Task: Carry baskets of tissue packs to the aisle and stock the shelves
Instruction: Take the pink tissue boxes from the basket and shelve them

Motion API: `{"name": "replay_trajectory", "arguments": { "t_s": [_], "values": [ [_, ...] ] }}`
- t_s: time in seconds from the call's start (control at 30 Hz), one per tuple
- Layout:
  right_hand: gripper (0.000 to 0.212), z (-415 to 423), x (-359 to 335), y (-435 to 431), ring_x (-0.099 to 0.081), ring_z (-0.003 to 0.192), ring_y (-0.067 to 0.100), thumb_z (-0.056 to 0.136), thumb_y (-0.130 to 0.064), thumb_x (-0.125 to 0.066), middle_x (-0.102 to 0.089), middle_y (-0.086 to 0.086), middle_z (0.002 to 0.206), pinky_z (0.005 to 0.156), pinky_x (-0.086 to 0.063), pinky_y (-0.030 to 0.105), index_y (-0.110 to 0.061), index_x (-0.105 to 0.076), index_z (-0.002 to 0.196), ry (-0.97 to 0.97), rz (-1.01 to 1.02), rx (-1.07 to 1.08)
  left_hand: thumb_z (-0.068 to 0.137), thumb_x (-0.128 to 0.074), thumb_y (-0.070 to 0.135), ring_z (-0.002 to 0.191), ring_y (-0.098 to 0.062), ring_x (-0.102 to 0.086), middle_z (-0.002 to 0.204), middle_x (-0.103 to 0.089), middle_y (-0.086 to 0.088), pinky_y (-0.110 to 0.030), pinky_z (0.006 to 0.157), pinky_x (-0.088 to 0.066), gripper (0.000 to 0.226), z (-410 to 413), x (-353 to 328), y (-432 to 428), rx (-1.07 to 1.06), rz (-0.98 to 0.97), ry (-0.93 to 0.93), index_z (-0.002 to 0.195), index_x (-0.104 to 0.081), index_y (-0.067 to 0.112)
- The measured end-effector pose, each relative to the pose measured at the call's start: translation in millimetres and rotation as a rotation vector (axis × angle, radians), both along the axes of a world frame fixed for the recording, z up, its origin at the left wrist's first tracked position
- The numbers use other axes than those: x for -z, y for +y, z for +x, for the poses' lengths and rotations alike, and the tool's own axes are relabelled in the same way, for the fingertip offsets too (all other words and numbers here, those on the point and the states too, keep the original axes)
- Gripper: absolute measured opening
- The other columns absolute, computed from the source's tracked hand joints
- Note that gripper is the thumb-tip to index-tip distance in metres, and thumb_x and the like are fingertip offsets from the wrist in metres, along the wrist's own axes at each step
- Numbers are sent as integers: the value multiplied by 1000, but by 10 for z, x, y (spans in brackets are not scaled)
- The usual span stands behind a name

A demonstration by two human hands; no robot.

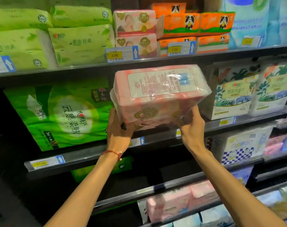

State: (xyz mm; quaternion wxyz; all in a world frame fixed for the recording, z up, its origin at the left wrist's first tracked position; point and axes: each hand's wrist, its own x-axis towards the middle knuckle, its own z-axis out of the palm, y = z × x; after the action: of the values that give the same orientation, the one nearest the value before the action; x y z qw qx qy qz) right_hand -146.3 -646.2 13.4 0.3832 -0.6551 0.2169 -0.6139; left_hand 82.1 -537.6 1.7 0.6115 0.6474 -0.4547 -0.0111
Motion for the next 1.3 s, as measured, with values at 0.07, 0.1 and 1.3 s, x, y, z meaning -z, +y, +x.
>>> {"name": "replay_trajectory", "arguments": {
  "t_s": [0.07,0.1,1.3],
  "values": [
    [69,49,17,-88,-69,108,-1,87,26,-62,-72,-17,111,93,-59,21,-3,-49,148,45,5,29,77,-47,42,79,-49,-45,83,-51,-30,-25,60,-41,65,-48,-61,-176,-25,-81,31,89,-53,-22],
    [68,77,18,-132,-69,102,-5,88,22,-65,-72,-24,106,86,-56,13,-4,-49,149,70,5,49,75,-48,43,80,-51,-47,85,-54,-36,-32,58,-45,71,-57,-81,-225,-11,-66,19,90,-53,-25],
    [39,1214,-28,-1774,-57,130,39,103,-3,-59,-58,28,143,99,-43,22,15,-53,137,651,211,68,72,-72,60,121,-25,-65,133,-66,-7,-48,106,-50,80,601,-29,-1727,-149,-149,385,137,-58,15]
  ]
}}
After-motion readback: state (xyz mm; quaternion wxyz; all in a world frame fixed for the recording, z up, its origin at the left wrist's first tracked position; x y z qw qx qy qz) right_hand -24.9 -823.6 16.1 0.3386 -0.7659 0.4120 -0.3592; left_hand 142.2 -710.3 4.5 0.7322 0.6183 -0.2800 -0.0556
